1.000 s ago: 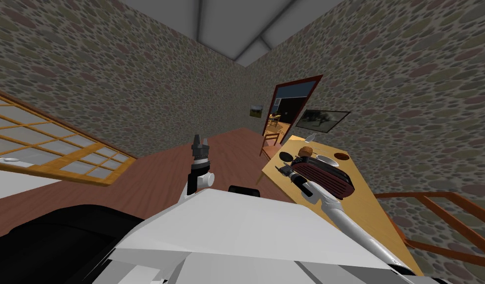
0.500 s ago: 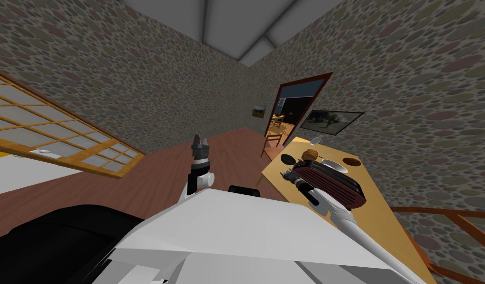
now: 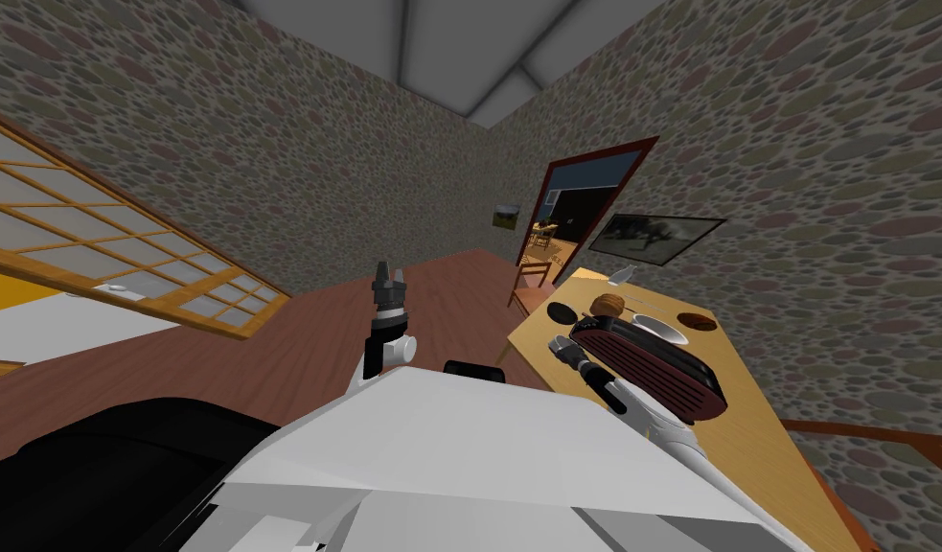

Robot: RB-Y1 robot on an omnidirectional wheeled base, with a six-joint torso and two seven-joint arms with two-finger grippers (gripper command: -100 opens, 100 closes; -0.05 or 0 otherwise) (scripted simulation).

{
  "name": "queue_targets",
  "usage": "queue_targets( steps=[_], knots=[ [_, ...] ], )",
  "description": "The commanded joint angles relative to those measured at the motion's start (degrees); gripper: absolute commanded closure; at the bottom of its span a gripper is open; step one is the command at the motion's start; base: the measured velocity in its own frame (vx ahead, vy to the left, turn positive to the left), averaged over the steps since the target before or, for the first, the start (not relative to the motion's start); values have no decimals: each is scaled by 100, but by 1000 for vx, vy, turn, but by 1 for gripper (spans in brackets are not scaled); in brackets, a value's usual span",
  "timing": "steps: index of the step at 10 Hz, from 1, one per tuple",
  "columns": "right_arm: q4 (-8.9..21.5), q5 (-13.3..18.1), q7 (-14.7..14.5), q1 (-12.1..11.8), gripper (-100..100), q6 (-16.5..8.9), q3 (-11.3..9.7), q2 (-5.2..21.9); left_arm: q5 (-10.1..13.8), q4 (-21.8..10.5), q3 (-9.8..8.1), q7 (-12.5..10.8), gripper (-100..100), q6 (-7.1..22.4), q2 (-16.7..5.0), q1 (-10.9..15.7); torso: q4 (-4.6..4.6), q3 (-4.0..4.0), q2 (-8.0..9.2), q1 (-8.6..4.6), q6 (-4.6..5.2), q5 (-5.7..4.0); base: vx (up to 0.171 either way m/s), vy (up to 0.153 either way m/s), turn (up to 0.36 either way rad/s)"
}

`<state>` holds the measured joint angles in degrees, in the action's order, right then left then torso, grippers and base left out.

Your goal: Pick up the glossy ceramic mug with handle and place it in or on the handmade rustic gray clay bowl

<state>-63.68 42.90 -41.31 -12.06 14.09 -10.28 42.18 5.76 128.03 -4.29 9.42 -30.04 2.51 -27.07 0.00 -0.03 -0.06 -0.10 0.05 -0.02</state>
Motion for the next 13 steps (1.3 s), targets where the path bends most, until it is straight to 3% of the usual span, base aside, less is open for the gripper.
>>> queue_targets(
  steps=[1,2,4,5,9,10,11,12,13],
  knots=[
    [0,0,0,0,0,0,0,0,0,0,0,0,0,0,0,0,0,0,0,0,0,0,0,0,0],
    [58,45,-107,62,-100,-81,1,-186,0,0,0,0,0,0,0,0,0,2,3,7,0,2,35,-45,26],
    [55,45,-107,50,-100,-70,13,-191,0,0,0,0,0,0,0,-1,-3,-10,-18,-7,-1,-2,50,-38,18],
    [62,47,-122,56,100,-76,13,-201,0,0,0,0,0,0,0,0,-3,-6,-10,2,0,0,5,-4,0],
    [60,42,-114,58,100,-77,17,-202,0,0,0,0,0,0,0,0,-2,-1,0,9,-4,3,0,0,0],
    [60,42,-114,58,0,-77,18,-203,0,0,0,0,0,0,0,0,-3,-1,0,9,-4,3,0,0,0],
    [7,7,-15,11,100,-16,-1,-30,0,0,0,0,0,0,0,0,-3,-2,0,9,-4,3,-48,42,-20],
    [33,18,-51,52,100,-51,-7,-88,0,0,1,0,0,0,1,1,-1,6,15,21,0,7,-31,25,-18],
    [33,14,-31,48,0,-46,-9,-72,0,0,1,0,0,0,1,1,0,6,13,19,-4,6,0,0,0]
  ],
)
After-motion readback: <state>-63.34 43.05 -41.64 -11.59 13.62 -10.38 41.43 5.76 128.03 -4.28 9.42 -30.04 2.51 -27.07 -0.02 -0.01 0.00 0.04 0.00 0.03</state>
